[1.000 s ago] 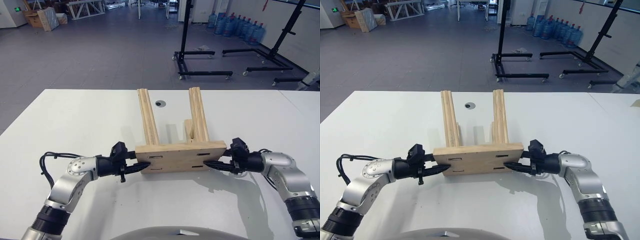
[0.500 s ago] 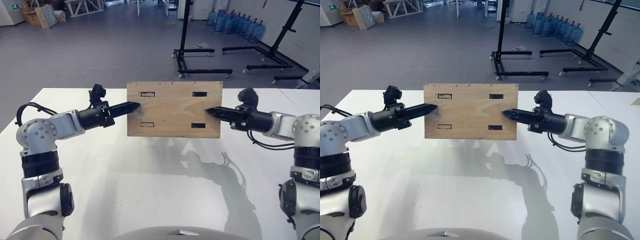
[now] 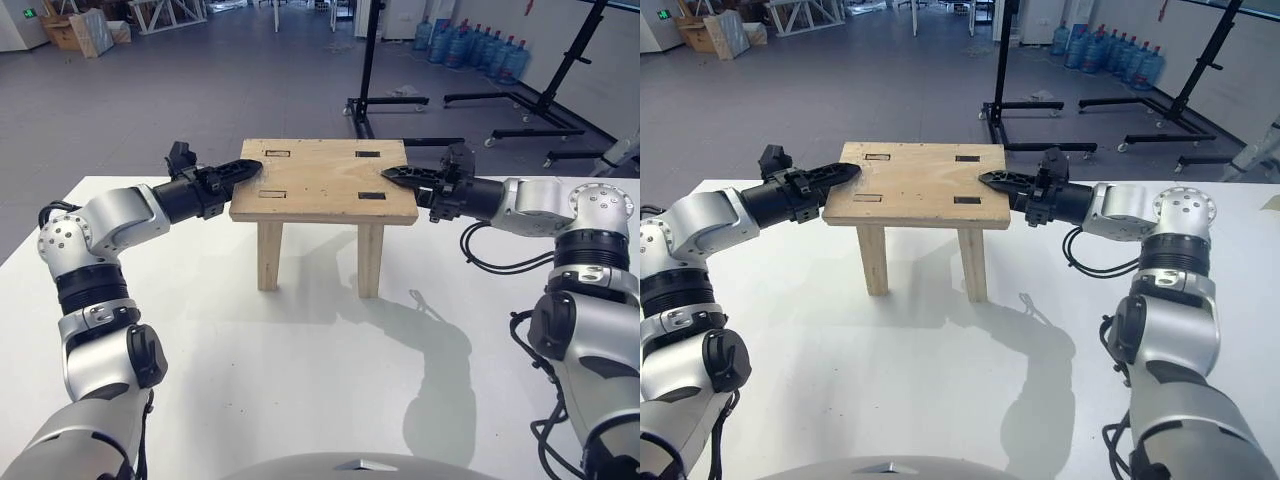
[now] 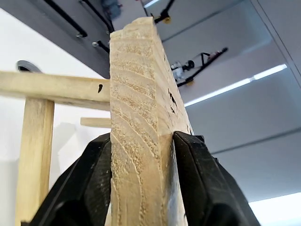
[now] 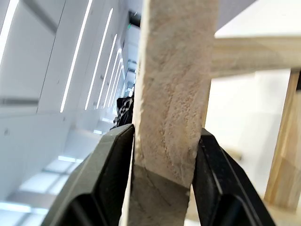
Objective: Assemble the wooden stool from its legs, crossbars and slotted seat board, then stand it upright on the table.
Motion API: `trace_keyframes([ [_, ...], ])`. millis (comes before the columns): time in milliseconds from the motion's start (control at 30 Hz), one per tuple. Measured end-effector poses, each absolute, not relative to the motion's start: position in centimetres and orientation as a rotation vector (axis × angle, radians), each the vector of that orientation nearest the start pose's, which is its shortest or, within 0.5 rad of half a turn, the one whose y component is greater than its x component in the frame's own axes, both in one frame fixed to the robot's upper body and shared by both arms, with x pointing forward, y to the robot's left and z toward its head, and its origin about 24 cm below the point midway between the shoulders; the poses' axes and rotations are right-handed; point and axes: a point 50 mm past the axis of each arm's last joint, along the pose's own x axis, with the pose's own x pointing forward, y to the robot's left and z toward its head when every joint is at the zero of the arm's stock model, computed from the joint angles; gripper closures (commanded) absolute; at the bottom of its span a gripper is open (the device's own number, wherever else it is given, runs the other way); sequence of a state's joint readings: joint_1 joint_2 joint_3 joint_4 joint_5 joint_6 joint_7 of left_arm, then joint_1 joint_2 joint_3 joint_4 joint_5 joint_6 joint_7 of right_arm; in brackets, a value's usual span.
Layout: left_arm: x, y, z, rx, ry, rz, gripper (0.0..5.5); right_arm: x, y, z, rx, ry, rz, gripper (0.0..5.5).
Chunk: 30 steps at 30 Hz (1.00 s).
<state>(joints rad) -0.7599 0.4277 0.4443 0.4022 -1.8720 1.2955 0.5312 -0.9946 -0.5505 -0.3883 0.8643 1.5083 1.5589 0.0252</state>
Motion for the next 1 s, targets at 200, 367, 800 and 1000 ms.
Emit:
trace_keyframes([
  [200,32.4,17.3,19.5,-1.117,0.654,-0.513,3.73,34.8,-18.9,19.7,1.178,0.791,0.712,3.8],
  [367,32.2,17.6,19.6,-1.087,0.649,-0.512,3.31,33.9,-18.3,19.1,1.148,0.72,0.695,3.41],
  [800,32.5,17.3,19.7,-1.062,0.673,-0.553,1.27,33.1,-17.9,19.5,1.18,0.655,0.584,0.93],
  [1000,33.2,17.8,19.9,-1.111,0.682,-0.547,1.16,33.8,-18.3,20.5,1.195,0.656,0.585,0.12],
])
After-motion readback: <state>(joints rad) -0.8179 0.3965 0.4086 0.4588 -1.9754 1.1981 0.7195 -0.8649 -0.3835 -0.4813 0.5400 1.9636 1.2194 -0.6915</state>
